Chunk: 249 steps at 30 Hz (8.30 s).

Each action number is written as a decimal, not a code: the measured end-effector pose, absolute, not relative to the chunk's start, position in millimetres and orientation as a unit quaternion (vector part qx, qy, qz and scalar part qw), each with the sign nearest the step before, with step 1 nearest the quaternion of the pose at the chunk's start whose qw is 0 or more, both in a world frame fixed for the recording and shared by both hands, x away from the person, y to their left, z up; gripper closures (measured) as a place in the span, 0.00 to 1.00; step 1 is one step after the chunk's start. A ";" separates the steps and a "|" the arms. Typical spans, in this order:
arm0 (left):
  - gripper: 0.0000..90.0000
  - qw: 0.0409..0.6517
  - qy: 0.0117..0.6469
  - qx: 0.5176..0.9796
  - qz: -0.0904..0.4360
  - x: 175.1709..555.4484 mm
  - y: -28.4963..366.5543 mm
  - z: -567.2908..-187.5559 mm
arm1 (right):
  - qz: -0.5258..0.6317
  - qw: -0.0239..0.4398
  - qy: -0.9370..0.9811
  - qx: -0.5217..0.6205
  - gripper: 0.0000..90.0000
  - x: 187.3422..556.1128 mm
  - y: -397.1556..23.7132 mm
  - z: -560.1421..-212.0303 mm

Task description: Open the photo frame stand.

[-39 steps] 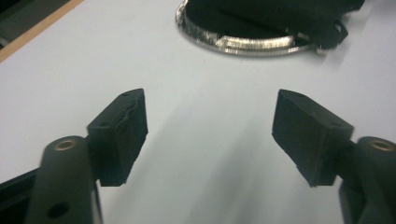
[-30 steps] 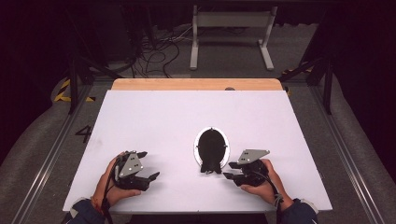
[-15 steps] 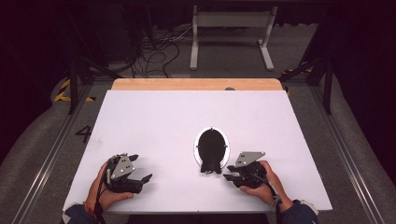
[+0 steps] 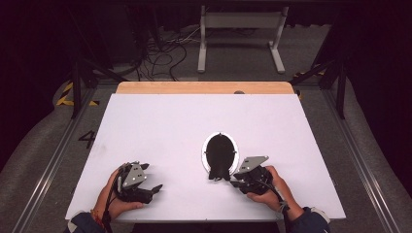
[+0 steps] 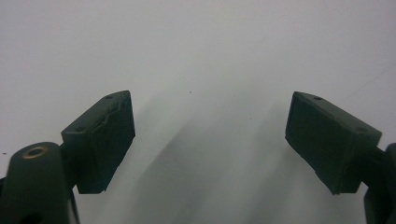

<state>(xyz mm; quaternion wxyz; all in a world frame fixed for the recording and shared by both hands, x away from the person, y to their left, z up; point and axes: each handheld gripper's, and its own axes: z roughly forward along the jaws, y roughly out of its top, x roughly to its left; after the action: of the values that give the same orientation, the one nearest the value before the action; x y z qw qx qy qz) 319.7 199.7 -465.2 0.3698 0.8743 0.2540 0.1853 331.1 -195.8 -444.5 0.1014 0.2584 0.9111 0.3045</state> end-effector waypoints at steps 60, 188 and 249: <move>0.16 0.366 0.252 0.879 0.170 331.9 179.1 -464.8 | 0.480 -0.152 0.738 0.449 0.65 369.8 -216.8 -464.3; 0.68 0.478 0.150 0.857 0.121 408.5 84.0 -429.4 | 0.510 -0.058 0.801 0.310 0.85 374.0 -188.2 -432.5; 0.72 0.440 0.168 0.839 0.275 409.8 71.1 -445.1 | 0.495 -0.001 0.801 0.336 0.85 382.6 -186.5 -439.2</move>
<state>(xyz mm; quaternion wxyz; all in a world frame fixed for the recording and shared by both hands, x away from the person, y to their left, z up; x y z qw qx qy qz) 409.8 71.1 -445.1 0.4397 0.8385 0.1679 0.2746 382.6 -186.5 -439.2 -0.0008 0.3361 0.8011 0.4953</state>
